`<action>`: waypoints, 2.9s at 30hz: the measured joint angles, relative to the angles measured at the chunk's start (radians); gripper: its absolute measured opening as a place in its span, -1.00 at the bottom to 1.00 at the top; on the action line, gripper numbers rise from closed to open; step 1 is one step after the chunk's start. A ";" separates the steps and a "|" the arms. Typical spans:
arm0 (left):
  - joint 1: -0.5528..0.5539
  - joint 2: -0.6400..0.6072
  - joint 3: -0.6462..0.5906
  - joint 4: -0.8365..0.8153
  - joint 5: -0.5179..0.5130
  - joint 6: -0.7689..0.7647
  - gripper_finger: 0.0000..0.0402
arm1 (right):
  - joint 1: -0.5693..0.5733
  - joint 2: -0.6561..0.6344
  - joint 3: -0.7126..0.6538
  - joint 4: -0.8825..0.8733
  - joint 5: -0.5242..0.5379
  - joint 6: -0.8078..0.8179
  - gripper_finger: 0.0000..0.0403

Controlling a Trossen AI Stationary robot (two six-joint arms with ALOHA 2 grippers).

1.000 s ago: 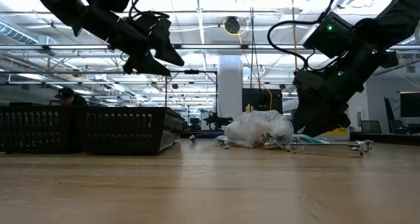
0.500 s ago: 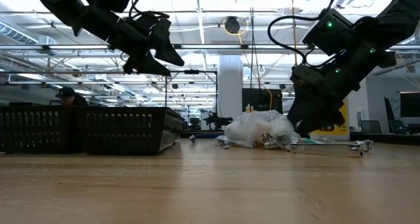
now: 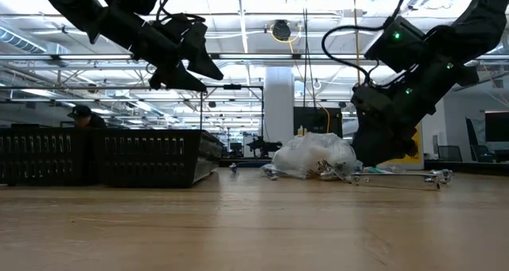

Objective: Pick & Place Travel size toiletries
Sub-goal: Put the green toothbrush into the top left black bin

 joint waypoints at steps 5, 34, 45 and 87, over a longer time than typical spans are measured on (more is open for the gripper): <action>0.000 0.000 0.000 0.000 0.000 0.000 0.48 | -0.003 0.029 0.000 0.016 -0.001 -0.014 -0.17; 0.000 0.000 0.000 -0.002 0.000 0.004 0.48 | -0.027 0.014 0.000 0.198 -0.105 -0.205 -1.00; 0.000 0.000 0.000 -0.001 0.000 -0.038 0.48 | -0.027 -0.150 0.000 0.356 -0.133 -0.371 -1.00; -0.124 0.706 0.458 0.584 0.391 0.104 0.48 | 0.018 -0.193 0.000 0.726 -0.132 -0.760 -1.00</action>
